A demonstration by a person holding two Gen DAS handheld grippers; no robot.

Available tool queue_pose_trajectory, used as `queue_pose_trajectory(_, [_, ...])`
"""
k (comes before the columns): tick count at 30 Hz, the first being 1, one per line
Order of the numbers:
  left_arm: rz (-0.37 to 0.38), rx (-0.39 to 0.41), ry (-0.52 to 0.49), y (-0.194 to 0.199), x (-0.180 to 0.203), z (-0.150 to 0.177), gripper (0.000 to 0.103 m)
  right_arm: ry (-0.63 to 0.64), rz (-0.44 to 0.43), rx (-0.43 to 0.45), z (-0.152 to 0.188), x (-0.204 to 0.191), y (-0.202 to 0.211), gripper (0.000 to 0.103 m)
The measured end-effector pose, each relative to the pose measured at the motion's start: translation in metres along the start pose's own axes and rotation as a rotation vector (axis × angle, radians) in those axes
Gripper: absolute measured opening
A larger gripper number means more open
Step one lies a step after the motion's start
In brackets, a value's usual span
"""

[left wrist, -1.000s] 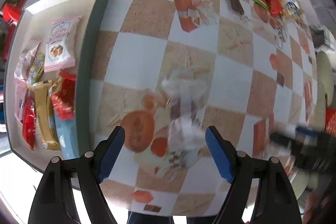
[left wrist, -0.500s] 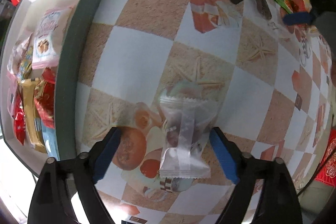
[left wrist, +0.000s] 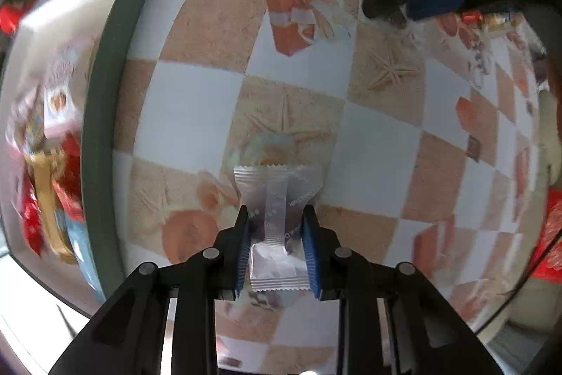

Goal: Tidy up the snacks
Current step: 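Carry the clear packet and jerky stick over the white tray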

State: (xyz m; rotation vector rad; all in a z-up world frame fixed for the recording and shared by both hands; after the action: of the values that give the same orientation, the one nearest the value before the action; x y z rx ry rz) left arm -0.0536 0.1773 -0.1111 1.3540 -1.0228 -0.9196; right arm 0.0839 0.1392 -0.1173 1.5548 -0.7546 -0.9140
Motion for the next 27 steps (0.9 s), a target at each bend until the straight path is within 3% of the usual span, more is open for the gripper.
queue_pose_trajectory(4, [0.02,0.053,-0.029,0.029,0.002,0.004,0.03,-0.072,-0.113,-0.003,0.041,0.004,0.019,0.042])
queue_pose_trajectory(11, [0.06,0.117,-0.013,0.075,-0.01,0.007,0.03,-0.165,-0.191,0.001,0.112,0.014,0.043,0.042])
queue_pose_trajectory(16, [0.041,0.142,-0.004,0.103,-0.042,0.023,0.03,-0.217,-0.212,-0.004,0.118,0.006,0.052,0.042])
queue_pose_trajectory(21, [0.007,0.151,0.017,0.122,-0.071,0.037,0.03,-0.136,-0.095,-0.086,0.135,0.02,0.03,0.045])
queue_pose_trajectory(25, [-0.014,0.158,0.04,0.134,-0.082,0.043,0.03,-0.136,-0.043,-0.094,0.133,0.018,0.011,0.045])
queue_pose_trajectory(27, [-0.025,0.171,0.036,0.143,-0.085,0.044,0.03,-0.113,-0.014,-0.079,0.128,0.014,0.007,0.055])
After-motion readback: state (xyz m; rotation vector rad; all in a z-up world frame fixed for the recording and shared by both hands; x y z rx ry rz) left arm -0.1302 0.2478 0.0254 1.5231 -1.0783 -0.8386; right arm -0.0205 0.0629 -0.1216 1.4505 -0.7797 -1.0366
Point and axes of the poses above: each gripper's, at about its wrist camera, not at the fingertips, and y roughly against the way its jaws point, x to its right, z to its underside, the point moved 10 cm from there along -y, roughly the way its jaws point, and after that the axes turned 6 degrees about x, right-handed, at the moved point
